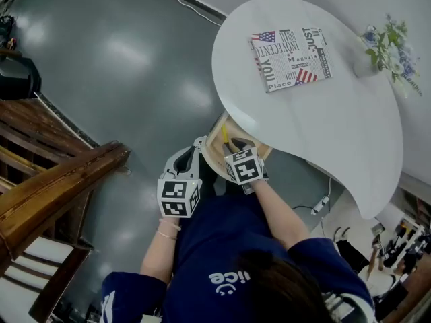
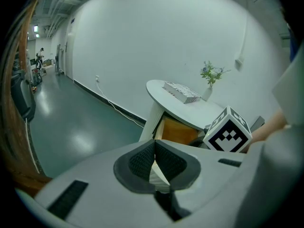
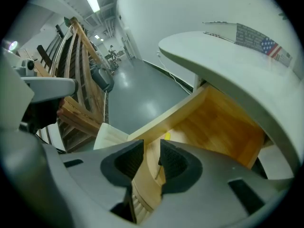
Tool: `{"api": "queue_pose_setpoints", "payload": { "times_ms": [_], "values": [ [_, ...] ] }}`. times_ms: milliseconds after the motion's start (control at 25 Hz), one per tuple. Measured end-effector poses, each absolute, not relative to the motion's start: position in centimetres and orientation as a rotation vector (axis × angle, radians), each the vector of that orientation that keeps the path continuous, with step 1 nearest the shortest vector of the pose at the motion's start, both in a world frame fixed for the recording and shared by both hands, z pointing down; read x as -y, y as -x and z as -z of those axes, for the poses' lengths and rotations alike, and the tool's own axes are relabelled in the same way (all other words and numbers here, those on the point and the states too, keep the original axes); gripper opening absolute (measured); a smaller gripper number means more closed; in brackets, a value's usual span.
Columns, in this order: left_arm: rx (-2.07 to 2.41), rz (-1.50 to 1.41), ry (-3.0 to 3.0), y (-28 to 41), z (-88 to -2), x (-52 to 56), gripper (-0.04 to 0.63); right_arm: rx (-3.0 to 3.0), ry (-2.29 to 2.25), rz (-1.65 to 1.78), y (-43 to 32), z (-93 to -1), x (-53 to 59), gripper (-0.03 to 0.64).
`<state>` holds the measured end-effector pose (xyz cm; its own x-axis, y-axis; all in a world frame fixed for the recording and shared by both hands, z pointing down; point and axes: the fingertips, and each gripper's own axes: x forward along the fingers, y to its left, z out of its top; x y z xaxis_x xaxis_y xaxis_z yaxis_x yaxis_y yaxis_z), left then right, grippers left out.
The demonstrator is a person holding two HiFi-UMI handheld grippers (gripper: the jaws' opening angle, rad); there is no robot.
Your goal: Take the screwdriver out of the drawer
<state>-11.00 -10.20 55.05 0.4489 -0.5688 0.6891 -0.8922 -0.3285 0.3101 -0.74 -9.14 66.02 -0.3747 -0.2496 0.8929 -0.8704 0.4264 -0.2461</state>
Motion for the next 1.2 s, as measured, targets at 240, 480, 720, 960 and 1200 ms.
{"api": "queue_pose_setpoints", "payload": {
  "times_ms": [240,480,720,960,1200],
  "values": [
    [1.252,-0.645,-1.982,12.1,-55.9,9.3,0.005,1.820,-0.912,-0.951,1.1,-68.4,8.9,0.140],
    [1.278,-0.663,-1.939,13.0,-56.6,8.3,0.005,1.779,-0.873,-0.931,1.2,-70.8,9.0,0.142],
    [1.294,-0.683,-1.890,13.8,-57.3,6.8,0.005,1.739,-0.887,-0.922,0.9,-73.0,9.5,0.146],
    [1.314,-0.700,-1.849,14.3,-58.1,5.7,0.005,1.707,-0.833,-0.931,0.9,-75.0,9.2,0.158],
    [1.337,-0.715,-1.821,15.3,-58.5,4.8,0.005,1.653,-0.799,-0.930,0.7,-76.9,8.9,0.170]
  ]
}}
